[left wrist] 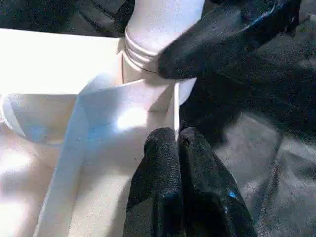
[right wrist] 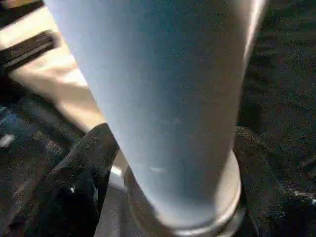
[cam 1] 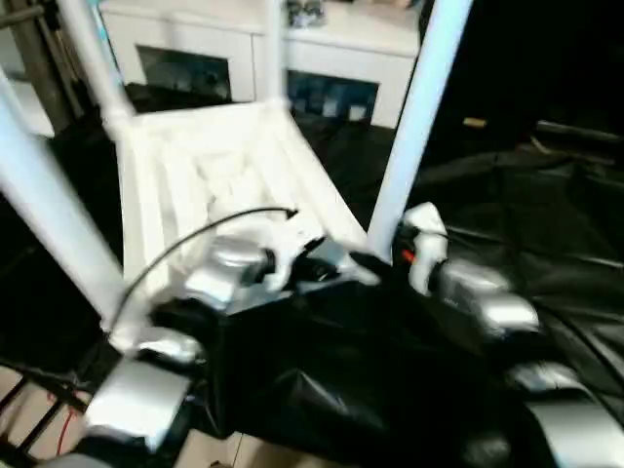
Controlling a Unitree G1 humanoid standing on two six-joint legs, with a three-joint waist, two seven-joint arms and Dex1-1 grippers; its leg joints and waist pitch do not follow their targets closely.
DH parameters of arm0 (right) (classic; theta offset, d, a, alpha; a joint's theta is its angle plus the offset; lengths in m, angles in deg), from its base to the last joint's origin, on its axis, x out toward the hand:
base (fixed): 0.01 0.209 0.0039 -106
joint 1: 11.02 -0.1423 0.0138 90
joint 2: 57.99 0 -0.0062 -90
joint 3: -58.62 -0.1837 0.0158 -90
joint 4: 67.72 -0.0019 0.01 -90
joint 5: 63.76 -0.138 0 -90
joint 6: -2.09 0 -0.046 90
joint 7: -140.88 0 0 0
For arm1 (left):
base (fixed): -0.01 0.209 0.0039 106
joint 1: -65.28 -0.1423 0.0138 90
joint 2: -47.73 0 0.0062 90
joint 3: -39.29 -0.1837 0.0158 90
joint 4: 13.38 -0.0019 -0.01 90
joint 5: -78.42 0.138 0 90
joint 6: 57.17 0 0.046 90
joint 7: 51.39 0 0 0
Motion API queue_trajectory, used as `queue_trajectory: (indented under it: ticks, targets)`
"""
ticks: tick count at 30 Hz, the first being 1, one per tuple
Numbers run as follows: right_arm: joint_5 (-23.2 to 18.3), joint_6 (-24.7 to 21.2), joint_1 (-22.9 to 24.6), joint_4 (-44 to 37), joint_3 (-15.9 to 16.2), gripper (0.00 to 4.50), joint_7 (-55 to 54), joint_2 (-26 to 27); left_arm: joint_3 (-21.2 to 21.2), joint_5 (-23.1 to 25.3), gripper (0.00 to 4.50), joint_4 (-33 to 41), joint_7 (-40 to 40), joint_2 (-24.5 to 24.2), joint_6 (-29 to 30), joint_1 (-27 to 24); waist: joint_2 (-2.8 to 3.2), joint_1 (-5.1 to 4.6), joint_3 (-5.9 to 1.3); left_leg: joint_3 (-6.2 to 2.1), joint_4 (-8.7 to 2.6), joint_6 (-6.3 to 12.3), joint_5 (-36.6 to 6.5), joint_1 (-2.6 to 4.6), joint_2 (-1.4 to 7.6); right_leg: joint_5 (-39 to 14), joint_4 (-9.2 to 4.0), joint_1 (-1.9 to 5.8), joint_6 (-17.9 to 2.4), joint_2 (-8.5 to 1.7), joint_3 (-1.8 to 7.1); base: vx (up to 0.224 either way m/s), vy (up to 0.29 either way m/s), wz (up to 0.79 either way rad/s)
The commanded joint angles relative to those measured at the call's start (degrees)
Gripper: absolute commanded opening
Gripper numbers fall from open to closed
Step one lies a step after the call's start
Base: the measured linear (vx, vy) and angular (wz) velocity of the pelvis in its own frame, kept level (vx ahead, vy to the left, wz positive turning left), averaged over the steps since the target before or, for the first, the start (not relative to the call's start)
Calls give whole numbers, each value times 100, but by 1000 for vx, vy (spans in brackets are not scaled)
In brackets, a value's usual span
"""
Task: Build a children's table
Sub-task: Rotate leg to tighten
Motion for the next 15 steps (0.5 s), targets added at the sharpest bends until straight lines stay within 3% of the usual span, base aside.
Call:
queue_trajectory:
  ticks: [1,4,8,15]
  targets:
    - [-64,-253,198,-285,595,367,957,112,-148,-269,0,267,-477,144,-240,-48,8,63,-343,2,-312,510,-947,56,92,-119,-287,297,-1633,-192,128,0,0,0]
    - [-59,-362,329,-494,742,367,1428,-74,-204,-366,0,442,-1010,-38,-248,-144,34,113,-339,21,-302,552,-937,74,103,-53,-273,283,-1708,-209,137,0,0,0]
    - [1,-423,401,-626,887,367,1734,-233,-290,-383,0,468,-1513,-234,-193,-162,52,137,-322,21,-324,375,-1170,103,112,-438,-312,267,-1666,-218,144,0,0,0]
    - [-69,-777,526,-956,956,295,2015,-322,-277,-363,0,414,-1665,-320,-229,-144,33,187,-326,19,-332,251,-1160,103,113,-473,-303,268,-1592,-225,154,0,0,0]
